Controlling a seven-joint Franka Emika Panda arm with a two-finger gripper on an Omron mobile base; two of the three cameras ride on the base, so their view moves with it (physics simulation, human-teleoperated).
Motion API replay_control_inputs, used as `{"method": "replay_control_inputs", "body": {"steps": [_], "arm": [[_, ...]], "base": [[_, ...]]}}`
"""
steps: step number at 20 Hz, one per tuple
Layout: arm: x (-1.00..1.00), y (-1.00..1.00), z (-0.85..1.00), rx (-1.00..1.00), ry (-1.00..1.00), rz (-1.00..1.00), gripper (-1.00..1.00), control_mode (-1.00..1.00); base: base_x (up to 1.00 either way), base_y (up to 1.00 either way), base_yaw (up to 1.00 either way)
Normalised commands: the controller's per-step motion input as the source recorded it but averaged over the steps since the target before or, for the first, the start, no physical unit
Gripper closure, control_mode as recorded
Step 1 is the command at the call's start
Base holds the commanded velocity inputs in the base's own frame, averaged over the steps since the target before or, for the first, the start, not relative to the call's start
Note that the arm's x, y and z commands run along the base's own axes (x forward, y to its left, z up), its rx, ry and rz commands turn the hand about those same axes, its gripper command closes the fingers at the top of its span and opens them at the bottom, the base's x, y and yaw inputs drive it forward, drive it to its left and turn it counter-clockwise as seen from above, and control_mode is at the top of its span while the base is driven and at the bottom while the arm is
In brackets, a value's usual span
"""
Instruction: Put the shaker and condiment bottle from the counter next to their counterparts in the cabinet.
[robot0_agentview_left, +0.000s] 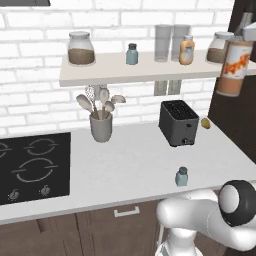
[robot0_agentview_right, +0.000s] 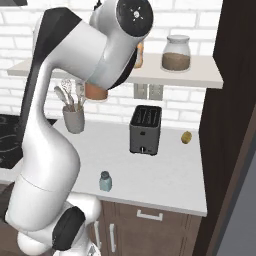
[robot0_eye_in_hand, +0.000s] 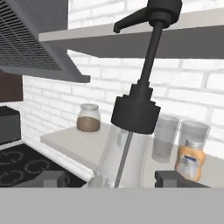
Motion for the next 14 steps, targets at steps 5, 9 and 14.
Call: {"method": "replay_control_inputs", "body": {"steps": [5, 9, 14], "arm": [[0.04, -0.22, 0.45, -0.06, 0.0, -0.09, 1.0, -1.0], [0.05, -0.02, 0.15, -0.01, -0.04, -0.05, 1.0, -1.0], [0.28, 0.0, 0.01, 0.0, -0.06, 0.0, 1.0, -1.0]], "base": [[0.0, 0.0, 0.0], [0.0, 0.0, 0.0], [0.0, 0.0, 0.0]]}}
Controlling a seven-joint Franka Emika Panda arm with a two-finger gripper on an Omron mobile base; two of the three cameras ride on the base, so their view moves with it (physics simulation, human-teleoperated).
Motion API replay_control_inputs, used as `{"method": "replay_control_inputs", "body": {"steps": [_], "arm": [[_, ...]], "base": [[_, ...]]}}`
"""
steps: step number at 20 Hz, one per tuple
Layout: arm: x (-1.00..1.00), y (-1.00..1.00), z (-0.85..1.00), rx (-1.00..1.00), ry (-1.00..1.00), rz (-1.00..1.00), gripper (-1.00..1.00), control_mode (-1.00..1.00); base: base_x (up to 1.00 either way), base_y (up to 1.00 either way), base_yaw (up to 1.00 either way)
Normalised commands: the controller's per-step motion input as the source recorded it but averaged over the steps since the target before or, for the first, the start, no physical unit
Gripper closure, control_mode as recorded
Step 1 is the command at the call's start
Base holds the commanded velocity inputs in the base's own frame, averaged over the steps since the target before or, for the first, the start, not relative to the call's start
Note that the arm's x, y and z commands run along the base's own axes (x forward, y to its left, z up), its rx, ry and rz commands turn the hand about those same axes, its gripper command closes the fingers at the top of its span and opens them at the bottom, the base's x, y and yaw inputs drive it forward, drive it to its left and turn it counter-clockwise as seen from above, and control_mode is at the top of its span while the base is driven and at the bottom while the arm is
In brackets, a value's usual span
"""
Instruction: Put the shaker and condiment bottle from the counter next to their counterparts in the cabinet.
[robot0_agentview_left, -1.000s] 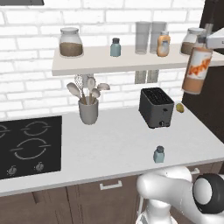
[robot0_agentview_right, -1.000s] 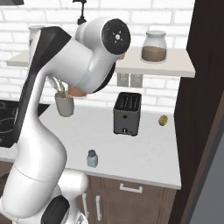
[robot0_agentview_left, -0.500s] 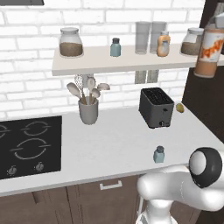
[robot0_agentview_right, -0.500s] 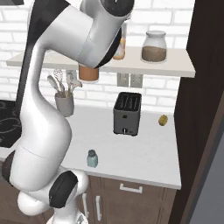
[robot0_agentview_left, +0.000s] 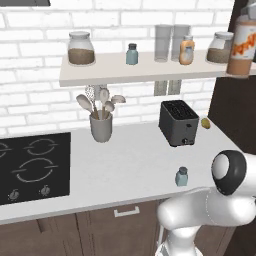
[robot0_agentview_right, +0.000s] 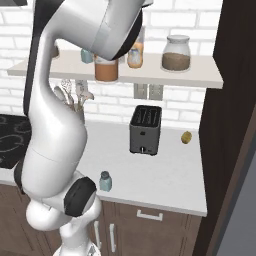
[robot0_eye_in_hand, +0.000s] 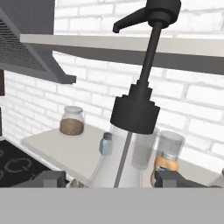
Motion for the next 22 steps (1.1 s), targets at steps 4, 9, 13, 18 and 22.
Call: {"method": "replay_control_inputs", "body": {"steps": [4, 9, 13, 18, 22], "arm": [[0.35, 0.0, -0.04, 0.0, -0.04, 0.0, 1.0, -1.0], [0.48, 0.0, 0.0, 0.0, -0.02, 0.0, 1.0, -1.0], [0.32, 0.01, -0.09, 0.0, 0.0, 0.0, 1.0, -1.0], [0.17, 0.0, -0.06, 0.0, -0.01, 0.0, 1.0, -1.0], [0.27, 0.01, -0.06, 0.0, -0.02, 0.0, 1.0, -1.0]], "base": [[0.0, 0.0, 0.0], [0.0, 0.0, 0.0], [0.0, 0.0, 0.0], [0.0, 0.0, 0.0], [0.0, 0.0, 0.0]]}}
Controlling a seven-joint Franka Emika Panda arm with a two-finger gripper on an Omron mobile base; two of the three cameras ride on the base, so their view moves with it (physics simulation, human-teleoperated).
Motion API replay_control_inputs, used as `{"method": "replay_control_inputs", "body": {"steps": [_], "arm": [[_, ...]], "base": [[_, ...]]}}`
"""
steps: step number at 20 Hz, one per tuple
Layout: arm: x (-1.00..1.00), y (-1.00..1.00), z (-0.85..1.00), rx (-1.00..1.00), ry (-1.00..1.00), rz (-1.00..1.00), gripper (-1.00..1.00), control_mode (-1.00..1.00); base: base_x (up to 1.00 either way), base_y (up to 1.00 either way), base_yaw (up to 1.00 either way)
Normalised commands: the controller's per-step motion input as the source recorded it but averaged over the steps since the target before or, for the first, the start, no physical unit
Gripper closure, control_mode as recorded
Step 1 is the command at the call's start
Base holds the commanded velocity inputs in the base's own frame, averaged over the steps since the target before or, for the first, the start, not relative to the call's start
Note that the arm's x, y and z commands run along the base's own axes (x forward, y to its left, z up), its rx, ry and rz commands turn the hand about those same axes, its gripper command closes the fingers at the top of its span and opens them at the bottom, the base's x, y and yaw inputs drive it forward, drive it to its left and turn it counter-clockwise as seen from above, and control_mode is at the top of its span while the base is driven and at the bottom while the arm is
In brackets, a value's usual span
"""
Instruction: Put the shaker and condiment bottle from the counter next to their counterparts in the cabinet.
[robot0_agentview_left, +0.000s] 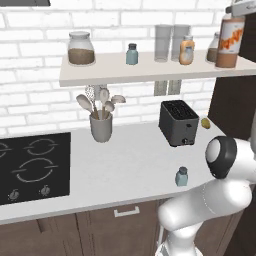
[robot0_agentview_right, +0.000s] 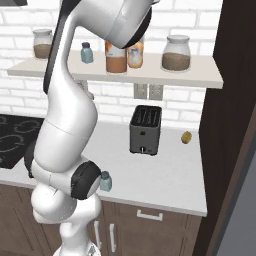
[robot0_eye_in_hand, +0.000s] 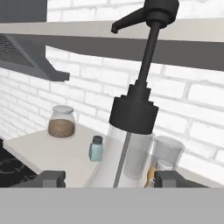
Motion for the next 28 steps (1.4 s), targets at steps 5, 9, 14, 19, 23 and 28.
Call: {"method": "replay_control_inputs", "body": {"steps": [5, 9, 14, 19, 23, 28], "arm": [[0.24, 0.07, -0.12, 0.0, -0.04, 0.0, 1.0, -1.0], [0.12, 0.09, -0.19, 0.0, -0.05, 0.0, 1.0, -1.0], [0.13, 0.1, -0.17, 0.0, -0.05, -0.01, 1.0, -1.0], [0.29, 0.11, -0.14, 0.0, -0.05, -0.02, 1.0, -1.0], [0.38, 0.02, -0.01, 0.0, -0.03, -0.03, 1.0, -1.0], [0.33, 0.01, -0.05, 0.0, -0.03, -0.02, 1.0, -1.0]], "base": [[0.0, 0.0, 0.0], [0.0, 0.0, 0.0], [0.0, 0.0, 0.0], [0.0, 0.0, 0.0], [0.0, 0.0, 0.0], [0.0, 0.0, 0.0]]}}
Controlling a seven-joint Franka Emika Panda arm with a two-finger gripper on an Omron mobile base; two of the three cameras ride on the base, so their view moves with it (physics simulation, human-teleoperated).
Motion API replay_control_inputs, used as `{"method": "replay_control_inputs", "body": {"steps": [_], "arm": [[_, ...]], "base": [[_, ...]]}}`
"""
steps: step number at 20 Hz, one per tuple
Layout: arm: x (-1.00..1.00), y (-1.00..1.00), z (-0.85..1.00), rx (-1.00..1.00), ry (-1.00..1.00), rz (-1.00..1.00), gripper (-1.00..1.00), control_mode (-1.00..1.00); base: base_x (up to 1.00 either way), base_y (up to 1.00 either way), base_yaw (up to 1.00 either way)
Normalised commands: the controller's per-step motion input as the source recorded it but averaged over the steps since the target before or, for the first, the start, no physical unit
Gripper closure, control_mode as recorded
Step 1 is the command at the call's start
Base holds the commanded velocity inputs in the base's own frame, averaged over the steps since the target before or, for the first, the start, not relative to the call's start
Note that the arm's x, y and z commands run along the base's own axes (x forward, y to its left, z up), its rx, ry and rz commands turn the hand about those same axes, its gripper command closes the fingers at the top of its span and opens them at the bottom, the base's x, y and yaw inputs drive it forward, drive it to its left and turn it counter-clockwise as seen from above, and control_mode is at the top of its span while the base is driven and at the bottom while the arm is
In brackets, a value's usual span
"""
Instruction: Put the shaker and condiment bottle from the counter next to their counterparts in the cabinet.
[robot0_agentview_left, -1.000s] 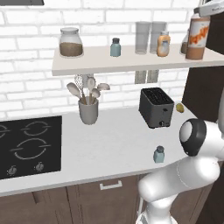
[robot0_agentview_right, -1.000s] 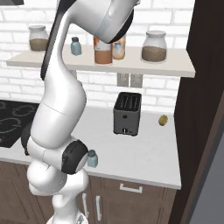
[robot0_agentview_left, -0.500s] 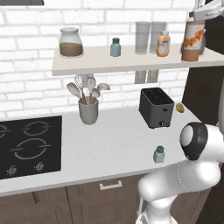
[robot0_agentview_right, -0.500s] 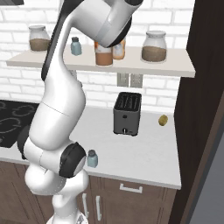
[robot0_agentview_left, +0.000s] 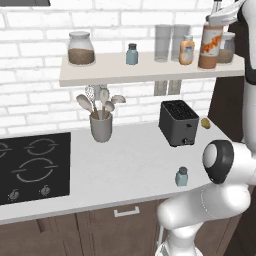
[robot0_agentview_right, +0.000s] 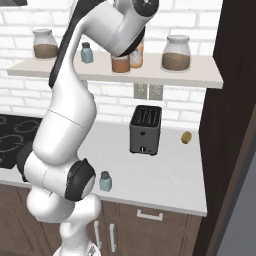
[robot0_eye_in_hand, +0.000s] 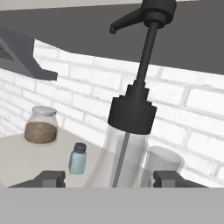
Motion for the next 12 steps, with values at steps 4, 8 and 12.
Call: {"method": "replay_control_inputs", "body": {"steps": [4, 8, 12], "arm": [[0.13, 0.0, -0.01, 0.0, -0.02, -0.02, 1.0, -1.0], [0.07, 0.0, 0.0, 0.0, -0.01, -0.02, 1.0, -1.0], [0.09, 0.0, 0.0, 0.0, 0.0, -0.01, 1.0, -1.0]], "base": [[0.0, 0.0, 0.0], [0.0, 0.0, 0.0], [0.0, 0.0, 0.0]]}}
